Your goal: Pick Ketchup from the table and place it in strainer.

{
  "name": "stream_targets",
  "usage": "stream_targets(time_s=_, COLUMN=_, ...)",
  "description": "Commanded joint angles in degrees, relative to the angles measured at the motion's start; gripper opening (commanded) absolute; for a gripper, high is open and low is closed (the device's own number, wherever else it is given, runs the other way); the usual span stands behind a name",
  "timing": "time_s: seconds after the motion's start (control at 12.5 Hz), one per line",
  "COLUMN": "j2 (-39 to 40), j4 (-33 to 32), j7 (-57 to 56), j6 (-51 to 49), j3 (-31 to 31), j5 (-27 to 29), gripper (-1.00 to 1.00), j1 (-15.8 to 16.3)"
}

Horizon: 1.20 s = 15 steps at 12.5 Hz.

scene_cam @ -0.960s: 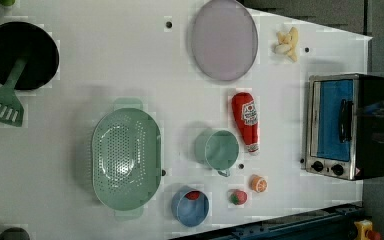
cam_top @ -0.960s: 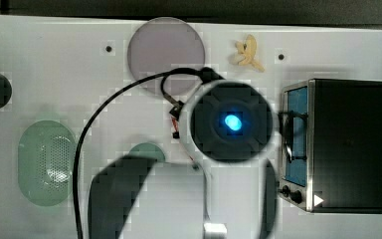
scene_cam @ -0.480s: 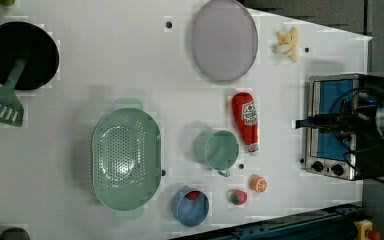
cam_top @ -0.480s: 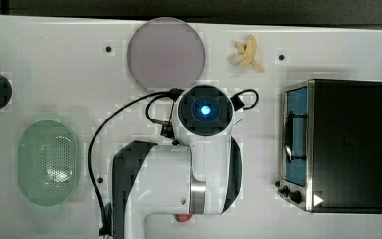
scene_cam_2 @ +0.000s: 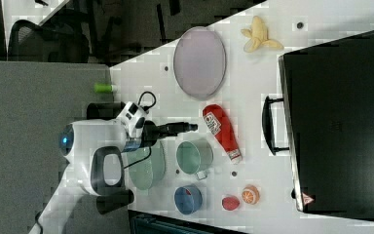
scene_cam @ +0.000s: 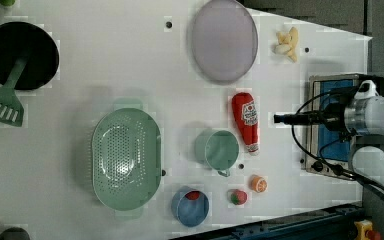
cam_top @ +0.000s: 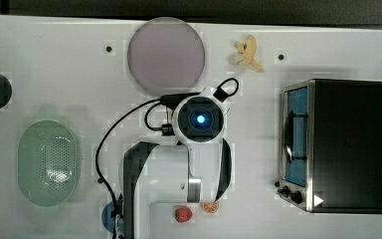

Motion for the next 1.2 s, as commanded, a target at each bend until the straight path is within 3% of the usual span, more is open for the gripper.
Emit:
stream_targets(time_s=0.08, j2=4.7, j4=-1.4, j7=-4.6, j6=4.3, j3=-0.3, j5=-4.2, gripper=1.00, j1=0.1)
stream_targets(time_s=1.04, j2=19.9, j4=-3.2, j7=-4.3, j6=21.1, j3=-0.3, j5=-4.9, gripper=1.00, j1=0.1)
stream_targets(time_s=1.12, j2=20.4, j4=-3.3, j7=-4.3, j6=21.6, j3=-0.4, j5=-4.8, gripper=0.92, j1=0.1)
stream_targets(time_s=1.2, j2=20.7, j4=-3.5, j7=-4.1, j6=22.4, j3=-0.4, j5=-4.9, gripper=0.68, j1=0.1)
